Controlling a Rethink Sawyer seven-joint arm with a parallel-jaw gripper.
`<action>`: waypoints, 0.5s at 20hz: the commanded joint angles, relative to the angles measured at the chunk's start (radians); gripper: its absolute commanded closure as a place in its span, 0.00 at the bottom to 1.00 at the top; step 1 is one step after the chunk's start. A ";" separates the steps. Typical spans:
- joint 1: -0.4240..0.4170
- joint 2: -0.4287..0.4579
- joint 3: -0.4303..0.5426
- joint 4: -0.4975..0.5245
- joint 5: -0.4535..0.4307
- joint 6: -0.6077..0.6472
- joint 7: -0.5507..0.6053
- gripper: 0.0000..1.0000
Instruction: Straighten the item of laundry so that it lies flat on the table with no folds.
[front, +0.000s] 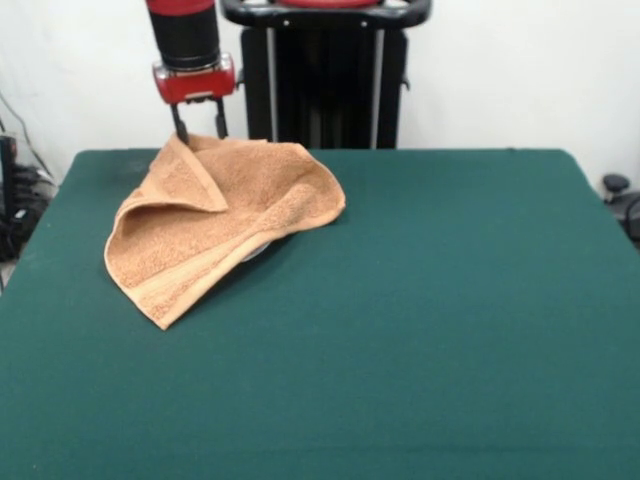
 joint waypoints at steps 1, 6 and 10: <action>0.059 0.018 0.031 0.008 -0.001 -0.067 0.086 0.00; 0.060 0.010 0.041 0.013 0.007 -0.066 0.081 0.00; 0.100 0.005 0.040 0.013 0.028 -0.070 0.113 0.00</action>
